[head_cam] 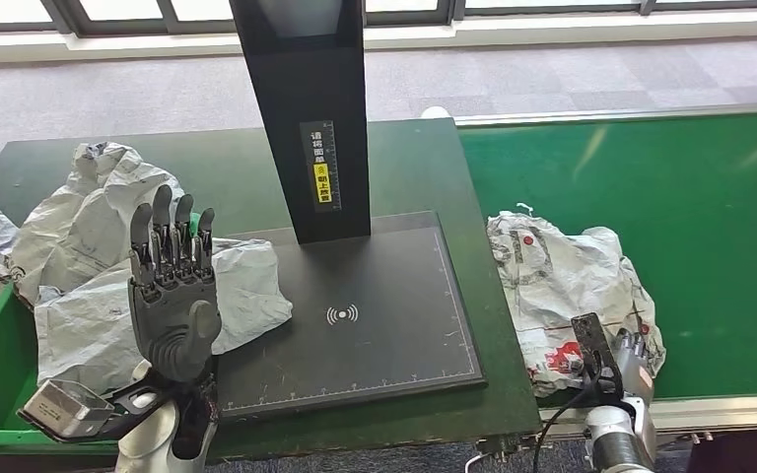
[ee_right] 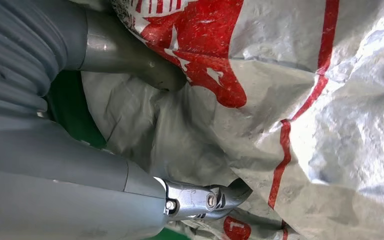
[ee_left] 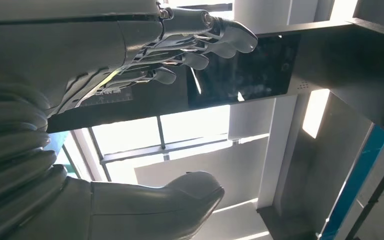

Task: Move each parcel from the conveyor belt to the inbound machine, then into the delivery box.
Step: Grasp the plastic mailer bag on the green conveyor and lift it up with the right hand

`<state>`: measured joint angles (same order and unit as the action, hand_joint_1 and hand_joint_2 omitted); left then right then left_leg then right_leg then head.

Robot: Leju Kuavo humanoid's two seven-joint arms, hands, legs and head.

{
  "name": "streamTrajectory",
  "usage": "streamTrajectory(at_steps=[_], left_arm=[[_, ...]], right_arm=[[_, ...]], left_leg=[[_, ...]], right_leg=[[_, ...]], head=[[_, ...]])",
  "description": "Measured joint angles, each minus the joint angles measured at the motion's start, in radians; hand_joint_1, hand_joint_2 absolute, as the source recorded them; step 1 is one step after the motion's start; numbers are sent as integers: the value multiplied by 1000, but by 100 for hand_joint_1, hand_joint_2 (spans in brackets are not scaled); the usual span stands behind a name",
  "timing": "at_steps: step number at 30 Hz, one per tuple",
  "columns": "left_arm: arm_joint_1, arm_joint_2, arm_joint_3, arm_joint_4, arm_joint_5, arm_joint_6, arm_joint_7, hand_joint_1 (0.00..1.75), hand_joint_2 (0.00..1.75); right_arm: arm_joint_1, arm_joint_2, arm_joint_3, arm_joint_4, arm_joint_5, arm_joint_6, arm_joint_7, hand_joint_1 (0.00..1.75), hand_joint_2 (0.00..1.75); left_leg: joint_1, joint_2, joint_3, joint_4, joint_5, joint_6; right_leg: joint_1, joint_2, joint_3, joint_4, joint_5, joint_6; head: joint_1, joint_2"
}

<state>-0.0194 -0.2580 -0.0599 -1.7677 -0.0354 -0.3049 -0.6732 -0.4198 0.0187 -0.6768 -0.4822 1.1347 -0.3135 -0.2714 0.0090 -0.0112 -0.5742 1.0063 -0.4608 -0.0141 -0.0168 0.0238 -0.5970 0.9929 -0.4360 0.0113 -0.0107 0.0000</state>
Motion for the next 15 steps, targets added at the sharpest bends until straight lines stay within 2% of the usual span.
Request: streamTrajectory(at_steps=[1,5,15], left_arm=[[0,0,2,-2,-2,-4,0,0,175],[0,-3,13,-9,-5,-13,2,0,175],[1,-10,24,-12,-17,-25,4,0,175]], right_arm=[[-8,0,-10,9,-5,22,-5,175,175],[-26,0,-22,30,-5,60,-12,175,175],[-37,0,-49,34,-53,58,-71,175,175]], left_leg=[[0,1,1,0,-1,0],[0,3,1,0,-3,-1],[1,4,10,0,-3,-2]], right_leg=[[0,1,1,0,0,0],[1,3,7,-1,0,0],[3,5,12,-1,0,-1]], head=[[0,0],[0,0],[0,0]])
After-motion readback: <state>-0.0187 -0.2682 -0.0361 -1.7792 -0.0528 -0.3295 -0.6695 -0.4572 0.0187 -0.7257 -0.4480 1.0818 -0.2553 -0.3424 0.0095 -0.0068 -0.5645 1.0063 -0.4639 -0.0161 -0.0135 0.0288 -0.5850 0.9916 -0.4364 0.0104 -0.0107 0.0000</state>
